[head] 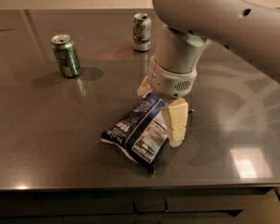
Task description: Pick blue chip bag
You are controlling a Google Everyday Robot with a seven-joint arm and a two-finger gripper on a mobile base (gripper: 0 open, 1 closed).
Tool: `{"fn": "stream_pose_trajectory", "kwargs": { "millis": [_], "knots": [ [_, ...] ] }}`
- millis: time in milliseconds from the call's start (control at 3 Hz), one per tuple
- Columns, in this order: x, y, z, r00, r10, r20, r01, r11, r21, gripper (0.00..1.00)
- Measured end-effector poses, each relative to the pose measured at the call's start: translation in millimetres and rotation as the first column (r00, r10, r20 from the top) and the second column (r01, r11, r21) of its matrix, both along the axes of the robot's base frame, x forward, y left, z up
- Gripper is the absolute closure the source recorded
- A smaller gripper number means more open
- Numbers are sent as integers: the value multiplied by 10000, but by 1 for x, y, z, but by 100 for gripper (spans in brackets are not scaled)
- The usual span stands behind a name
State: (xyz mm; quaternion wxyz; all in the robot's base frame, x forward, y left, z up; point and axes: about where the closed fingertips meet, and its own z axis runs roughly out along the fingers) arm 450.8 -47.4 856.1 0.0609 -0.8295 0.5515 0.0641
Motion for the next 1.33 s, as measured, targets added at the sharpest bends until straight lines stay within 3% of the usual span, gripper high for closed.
{"fn": "stream_pose_trajectory", "kwargs": {
  "millis": [1000, 1333],
  "knots": [
    [-3, 4, 7, 9999, 0, 145, -1, 10000, 85, 83],
    [0, 2, 28, 9990, -146, 417, 133, 9995, 299, 100]
  ]
}}
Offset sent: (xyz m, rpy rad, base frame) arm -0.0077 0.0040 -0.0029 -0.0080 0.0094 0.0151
